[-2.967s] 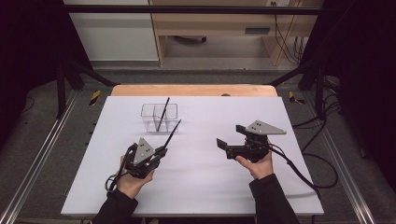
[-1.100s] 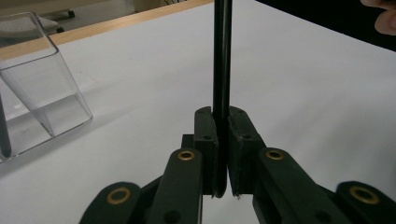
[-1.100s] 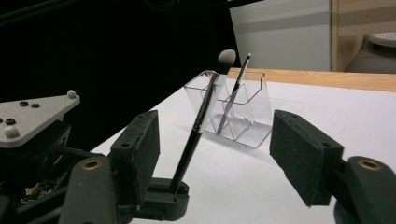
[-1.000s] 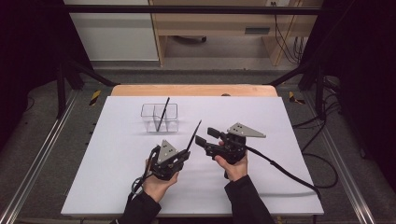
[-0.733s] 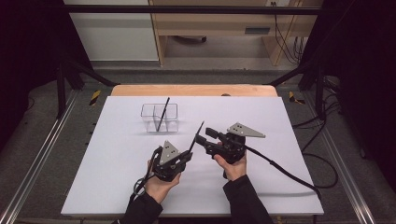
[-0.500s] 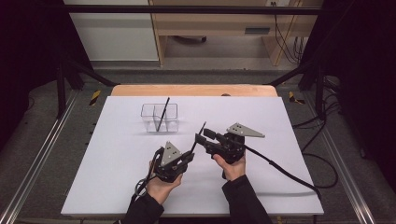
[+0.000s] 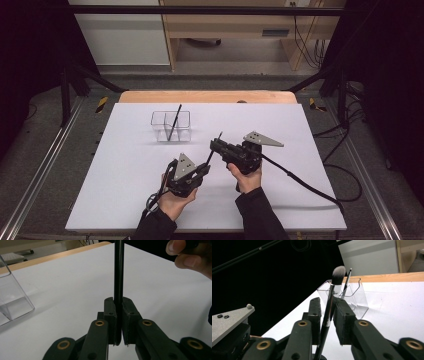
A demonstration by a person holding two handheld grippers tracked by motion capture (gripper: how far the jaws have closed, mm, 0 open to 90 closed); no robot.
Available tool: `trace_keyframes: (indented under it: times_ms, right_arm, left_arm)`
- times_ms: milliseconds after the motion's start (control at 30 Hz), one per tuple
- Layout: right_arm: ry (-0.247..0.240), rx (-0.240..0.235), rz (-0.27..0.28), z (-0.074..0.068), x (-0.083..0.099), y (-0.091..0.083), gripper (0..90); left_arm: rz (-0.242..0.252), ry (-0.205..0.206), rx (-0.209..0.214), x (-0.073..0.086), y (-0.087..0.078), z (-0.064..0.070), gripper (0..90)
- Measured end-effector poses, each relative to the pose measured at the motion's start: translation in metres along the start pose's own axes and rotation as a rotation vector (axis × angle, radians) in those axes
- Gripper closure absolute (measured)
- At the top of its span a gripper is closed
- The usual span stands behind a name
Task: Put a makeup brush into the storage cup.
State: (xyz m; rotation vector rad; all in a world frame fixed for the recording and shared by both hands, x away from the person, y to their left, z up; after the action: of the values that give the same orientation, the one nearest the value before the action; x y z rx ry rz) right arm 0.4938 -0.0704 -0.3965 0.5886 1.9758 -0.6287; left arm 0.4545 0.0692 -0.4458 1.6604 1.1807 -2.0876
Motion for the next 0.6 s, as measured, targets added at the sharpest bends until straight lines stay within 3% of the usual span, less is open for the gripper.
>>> trace_keyframes:
  times_ms: [367, 600]
  right_arm:
    - [0.009, -0.055, -0.011, -0.0031, -0.0001, -0.0012, 83.7]
    - [-0.013, -0.06, -0.02, -0.0036, 0.0023, -0.0008, 83.8]
  left_arm:
    - [-0.018, 0.002, 0.013, 0.0003, 0.0014, 0.0005, 82.0]
    - [-0.014, 0.028, -0.022, -0.0077, -0.0015, -0.0038, 54.5]
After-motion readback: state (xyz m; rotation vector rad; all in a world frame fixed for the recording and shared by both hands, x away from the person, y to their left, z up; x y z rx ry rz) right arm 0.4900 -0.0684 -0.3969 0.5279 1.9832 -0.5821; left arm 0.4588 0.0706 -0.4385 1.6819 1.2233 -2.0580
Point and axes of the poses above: each handheld gripper's, and its own axes: y roughly forward along the jaws, x roughly out of its underside, z roughly to its right, the point moved 5 cm from there along y, roughly forward along the jaws, and after that the axes turned 2 degrees about x, right-handed, at the moved point
